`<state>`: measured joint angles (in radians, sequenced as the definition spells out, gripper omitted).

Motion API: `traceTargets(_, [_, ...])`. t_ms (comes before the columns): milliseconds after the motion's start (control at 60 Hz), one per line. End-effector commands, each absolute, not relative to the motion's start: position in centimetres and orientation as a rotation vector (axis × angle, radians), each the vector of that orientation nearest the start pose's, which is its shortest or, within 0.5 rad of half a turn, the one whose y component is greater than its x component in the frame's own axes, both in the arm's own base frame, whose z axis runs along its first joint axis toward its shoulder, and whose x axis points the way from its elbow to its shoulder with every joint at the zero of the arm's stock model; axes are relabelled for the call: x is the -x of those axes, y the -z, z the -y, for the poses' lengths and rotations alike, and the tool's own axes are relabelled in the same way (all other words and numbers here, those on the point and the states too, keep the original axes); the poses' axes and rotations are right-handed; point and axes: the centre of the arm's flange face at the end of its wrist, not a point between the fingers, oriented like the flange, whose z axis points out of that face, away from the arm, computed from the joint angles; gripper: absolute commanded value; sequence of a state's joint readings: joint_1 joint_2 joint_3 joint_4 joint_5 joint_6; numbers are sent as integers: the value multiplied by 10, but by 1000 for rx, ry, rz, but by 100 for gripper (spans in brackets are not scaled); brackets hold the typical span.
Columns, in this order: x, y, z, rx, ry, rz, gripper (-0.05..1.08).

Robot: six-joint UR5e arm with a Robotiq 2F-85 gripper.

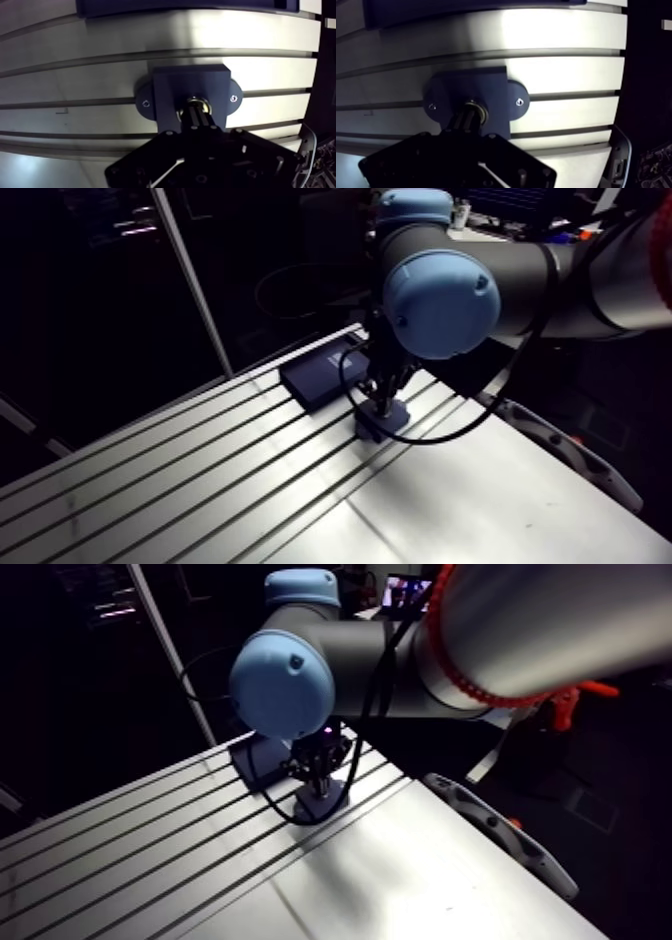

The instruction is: Pick up the bearing and press it into the housing until flush.

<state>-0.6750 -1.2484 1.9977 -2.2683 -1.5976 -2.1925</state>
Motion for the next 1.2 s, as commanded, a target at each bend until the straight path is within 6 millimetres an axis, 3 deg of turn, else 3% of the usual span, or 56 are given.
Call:
traceTargets(17, [485,-191,-221,-80,19,-3080,107])
traceTargets(1200, [485,-189,-221,-59,19,-3078,107])
